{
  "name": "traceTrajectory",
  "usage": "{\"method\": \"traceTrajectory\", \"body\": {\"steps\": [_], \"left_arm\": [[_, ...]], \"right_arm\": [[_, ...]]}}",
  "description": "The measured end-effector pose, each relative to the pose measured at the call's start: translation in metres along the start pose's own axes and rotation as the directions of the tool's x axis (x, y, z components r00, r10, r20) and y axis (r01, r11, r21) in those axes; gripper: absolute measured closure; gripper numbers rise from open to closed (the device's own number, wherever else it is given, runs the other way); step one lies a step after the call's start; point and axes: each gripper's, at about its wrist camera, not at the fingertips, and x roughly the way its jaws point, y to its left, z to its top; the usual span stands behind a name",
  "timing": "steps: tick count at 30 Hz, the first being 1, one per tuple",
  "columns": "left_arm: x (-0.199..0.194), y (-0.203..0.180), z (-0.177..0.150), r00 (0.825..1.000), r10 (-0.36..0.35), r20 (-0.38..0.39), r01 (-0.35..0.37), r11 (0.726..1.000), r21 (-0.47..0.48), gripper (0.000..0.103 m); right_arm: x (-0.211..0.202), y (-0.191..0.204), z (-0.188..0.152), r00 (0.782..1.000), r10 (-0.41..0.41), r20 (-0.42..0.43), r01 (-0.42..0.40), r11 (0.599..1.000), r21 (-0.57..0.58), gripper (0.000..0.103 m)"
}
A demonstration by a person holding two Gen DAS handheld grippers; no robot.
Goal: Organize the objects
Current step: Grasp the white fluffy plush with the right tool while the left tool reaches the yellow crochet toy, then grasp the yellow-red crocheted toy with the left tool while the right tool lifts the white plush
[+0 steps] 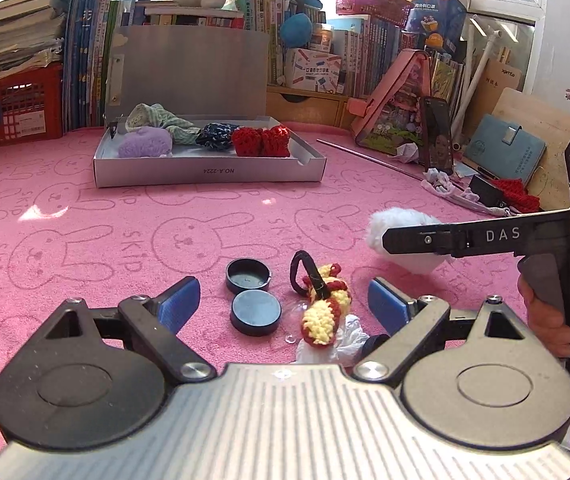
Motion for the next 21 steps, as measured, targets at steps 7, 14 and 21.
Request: {"method": "traceTrajectory", "body": {"steps": [7, 14, 21], "left_arm": [[0.015, -0.016, 0.004, 1.0, -0.009, -0.005, 0.009, 1.0, -0.015, 0.01], [0.025, -0.026, 0.007, 0.999, -0.024, -0.026, 0.024, 1.0, 0.003, 0.032], [0.03, -0.03, 0.007, 0.998, -0.025, -0.062, 0.028, 0.998, 0.051, 0.054]], "right_arm": [[-0.006, -0.012, -0.005, 0.999, -0.049, 0.015, 0.048, 0.998, 0.034, 0.021], [-0.007, -0.017, -0.009, 0.998, -0.067, 0.012, 0.066, 0.997, 0.045, 0.02], [-0.006, -0.016, -0.011, 0.998, -0.067, 0.004, 0.066, 0.997, 0.042, 0.02]]}}
